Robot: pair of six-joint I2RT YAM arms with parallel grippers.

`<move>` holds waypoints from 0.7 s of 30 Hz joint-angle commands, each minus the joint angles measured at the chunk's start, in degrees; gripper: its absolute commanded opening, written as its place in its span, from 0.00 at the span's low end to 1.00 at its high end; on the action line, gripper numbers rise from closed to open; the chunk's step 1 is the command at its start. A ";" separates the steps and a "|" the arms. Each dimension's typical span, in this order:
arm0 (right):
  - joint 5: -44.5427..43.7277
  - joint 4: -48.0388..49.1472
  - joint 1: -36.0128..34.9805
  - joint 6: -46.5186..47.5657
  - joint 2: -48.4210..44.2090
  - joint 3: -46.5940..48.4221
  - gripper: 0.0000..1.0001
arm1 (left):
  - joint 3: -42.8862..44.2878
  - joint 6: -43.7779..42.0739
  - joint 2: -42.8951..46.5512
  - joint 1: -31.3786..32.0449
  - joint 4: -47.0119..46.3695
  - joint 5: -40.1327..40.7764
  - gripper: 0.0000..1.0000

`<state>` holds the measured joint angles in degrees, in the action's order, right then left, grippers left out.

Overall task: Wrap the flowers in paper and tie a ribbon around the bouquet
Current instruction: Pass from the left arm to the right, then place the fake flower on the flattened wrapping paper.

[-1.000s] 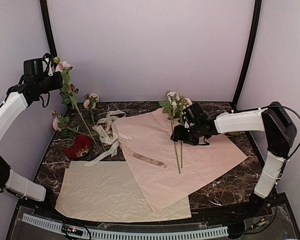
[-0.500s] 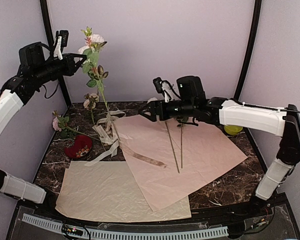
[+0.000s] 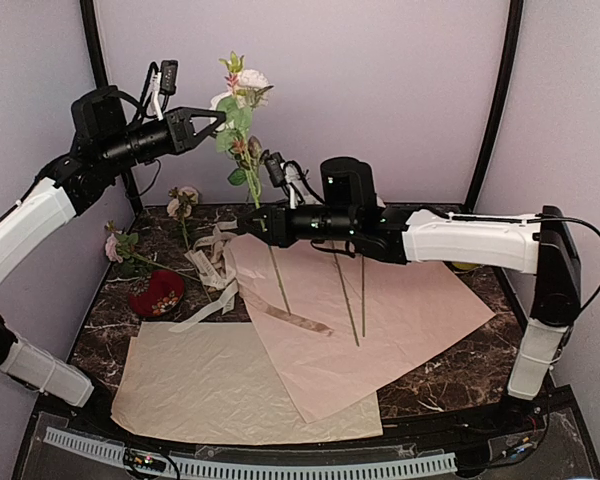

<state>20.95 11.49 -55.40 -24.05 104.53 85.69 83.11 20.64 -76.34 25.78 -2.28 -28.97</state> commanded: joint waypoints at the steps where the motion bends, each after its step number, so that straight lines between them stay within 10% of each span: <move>1: -4.37 8.31 0.11 -2.54 -4.32 -5.34 0.00 | -0.78 1.67 0.68 0.27 -3.35 -0.23 0.00; 4: -6.78 6.37 0.49 -2.92 -6.61 -6.71 0.00 | -0.27 0.06 -0.25 0.24 -0.25 2.20 0.11; 8: -12.96 -3.35 3.29 -6.12 -9.61 -7.56 0.00 | 0.44 -3.03 -2.97 0.26 7.52 8.60 0.88; 9: -15.15 -6.22 4.45 -7.22 -10.76 -8.27 0.00 | 0.31 -4.18 -3.73 0.27 9.33 11.12 0.94; 16: -25.37 -32.20 15.07 -8.85 -7.62 -8.69 0.00 | -1.83 -7.62 -11.78 0.28 18.57 19.13 0.92; 21: -24.49 -37.14 19.30 -5.51 -1.22 -5.89 0.00 | -2.99 -11.62 -19.00 1.21 20.82 16.34 0.57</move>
<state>-1.19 -17.08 -37.30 -31.88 99.04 77.62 81.30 13.74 -92.18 26.02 13.89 -12.40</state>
